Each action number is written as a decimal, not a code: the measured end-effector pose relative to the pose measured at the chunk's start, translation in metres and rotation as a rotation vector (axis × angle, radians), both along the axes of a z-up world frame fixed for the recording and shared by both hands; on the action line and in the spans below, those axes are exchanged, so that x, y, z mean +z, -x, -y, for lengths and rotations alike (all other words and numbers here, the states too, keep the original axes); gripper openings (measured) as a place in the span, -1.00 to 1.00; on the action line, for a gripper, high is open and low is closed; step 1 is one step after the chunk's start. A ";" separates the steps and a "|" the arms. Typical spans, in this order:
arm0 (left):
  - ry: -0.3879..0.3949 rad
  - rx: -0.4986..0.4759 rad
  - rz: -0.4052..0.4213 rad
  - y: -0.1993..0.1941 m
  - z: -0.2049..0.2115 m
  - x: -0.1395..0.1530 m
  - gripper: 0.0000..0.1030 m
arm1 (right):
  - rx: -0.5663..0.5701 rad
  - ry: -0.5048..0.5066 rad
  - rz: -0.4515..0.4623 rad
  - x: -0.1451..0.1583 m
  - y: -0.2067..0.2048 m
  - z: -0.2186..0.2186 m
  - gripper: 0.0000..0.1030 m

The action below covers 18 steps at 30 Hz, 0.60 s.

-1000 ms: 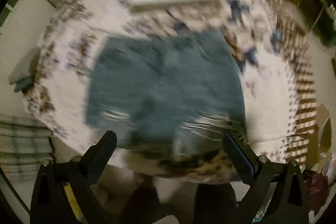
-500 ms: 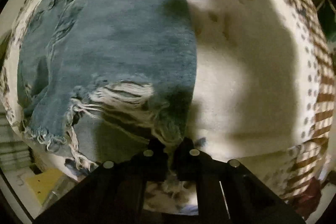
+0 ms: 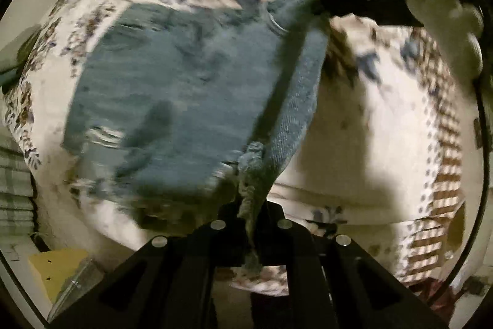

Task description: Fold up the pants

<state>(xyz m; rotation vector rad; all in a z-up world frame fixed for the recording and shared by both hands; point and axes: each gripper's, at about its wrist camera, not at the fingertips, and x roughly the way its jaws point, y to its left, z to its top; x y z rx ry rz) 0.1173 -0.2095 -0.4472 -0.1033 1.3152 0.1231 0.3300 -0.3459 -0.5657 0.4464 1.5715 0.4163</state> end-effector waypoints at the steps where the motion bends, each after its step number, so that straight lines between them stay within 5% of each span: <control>1: 0.005 0.017 0.015 0.002 -0.011 0.010 -0.95 | -0.005 0.001 0.007 0.015 0.002 -0.010 -0.92; 5: 0.037 0.125 0.059 0.003 -0.072 0.032 -0.95 | 0.006 -0.028 0.041 0.068 0.004 -0.076 -0.92; 9: 0.040 0.271 0.098 0.010 -0.152 0.039 -0.95 | 0.083 -0.020 0.076 0.091 -0.004 -0.170 -0.92; 15: 0.075 0.448 0.074 0.005 -0.250 -0.011 -0.95 | 0.209 0.099 0.076 0.065 -0.025 -0.324 -0.93; 18: 0.117 0.513 0.039 0.004 -0.281 -0.049 -0.94 | 0.247 0.180 0.067 0.032 -0.027 -0.362 -0.93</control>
